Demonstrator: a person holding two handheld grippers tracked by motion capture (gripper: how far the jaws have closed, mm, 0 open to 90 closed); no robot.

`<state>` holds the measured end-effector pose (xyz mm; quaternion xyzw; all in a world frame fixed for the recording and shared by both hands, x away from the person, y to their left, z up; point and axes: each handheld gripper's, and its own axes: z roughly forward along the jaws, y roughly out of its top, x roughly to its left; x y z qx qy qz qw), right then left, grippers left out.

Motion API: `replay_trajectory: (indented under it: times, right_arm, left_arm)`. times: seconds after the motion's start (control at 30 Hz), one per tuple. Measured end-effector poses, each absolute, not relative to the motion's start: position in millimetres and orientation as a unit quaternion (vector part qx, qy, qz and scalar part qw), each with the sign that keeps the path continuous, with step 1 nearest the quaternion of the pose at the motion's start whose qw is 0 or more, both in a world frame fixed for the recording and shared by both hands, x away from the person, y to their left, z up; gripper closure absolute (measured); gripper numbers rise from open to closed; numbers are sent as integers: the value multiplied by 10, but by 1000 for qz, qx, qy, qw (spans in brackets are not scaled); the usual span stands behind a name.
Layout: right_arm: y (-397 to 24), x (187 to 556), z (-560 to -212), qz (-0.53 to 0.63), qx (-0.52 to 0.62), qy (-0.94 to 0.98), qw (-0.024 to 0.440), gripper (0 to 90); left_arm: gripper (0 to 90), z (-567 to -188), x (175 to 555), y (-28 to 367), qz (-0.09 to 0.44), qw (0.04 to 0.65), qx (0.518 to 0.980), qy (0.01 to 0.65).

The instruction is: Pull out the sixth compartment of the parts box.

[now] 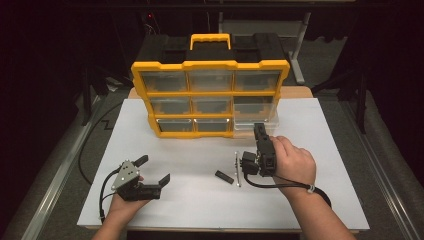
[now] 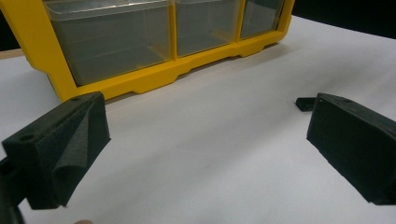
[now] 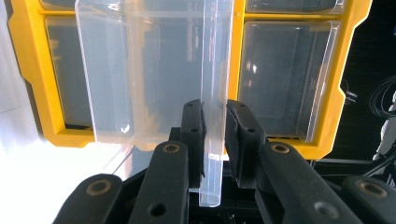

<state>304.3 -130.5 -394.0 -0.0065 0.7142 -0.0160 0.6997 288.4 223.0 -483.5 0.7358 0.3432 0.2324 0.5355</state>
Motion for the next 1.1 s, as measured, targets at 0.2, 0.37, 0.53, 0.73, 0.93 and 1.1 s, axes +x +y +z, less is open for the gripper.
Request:
replay_trajectory:
  times: [0.2,0.37,0.53,0.73,0.93,1.1]
  right_arm:
    - [-1313,3042,-3931,-10,-2,719,695,775]
    - [-1312,3016,-3920,-7,1,725,689,695]
    - [-1361,2941,-3932,7,9,726,688,646]
    - [-1437,2857,-4025,10,11,735,678,602]
    - [-1504,2841,-4214,4,7,748,663,570]
    - [-1548,2838,-4399,5,17,761,648,555]
  left_arm:
    - [3,-4829,2880,2239,233,538,733,345]
    - [3,-4831,2884,2240,233,538,733,345]
    - [3,-4827,2881,2242,234,539,732,346]
    - [3,-4818,2881,2252,236,540,729,348]
    - [3,-4816,2877,2255,236,542,727,350]
    - [3,-4818,2885,2263,236,541,727,351]
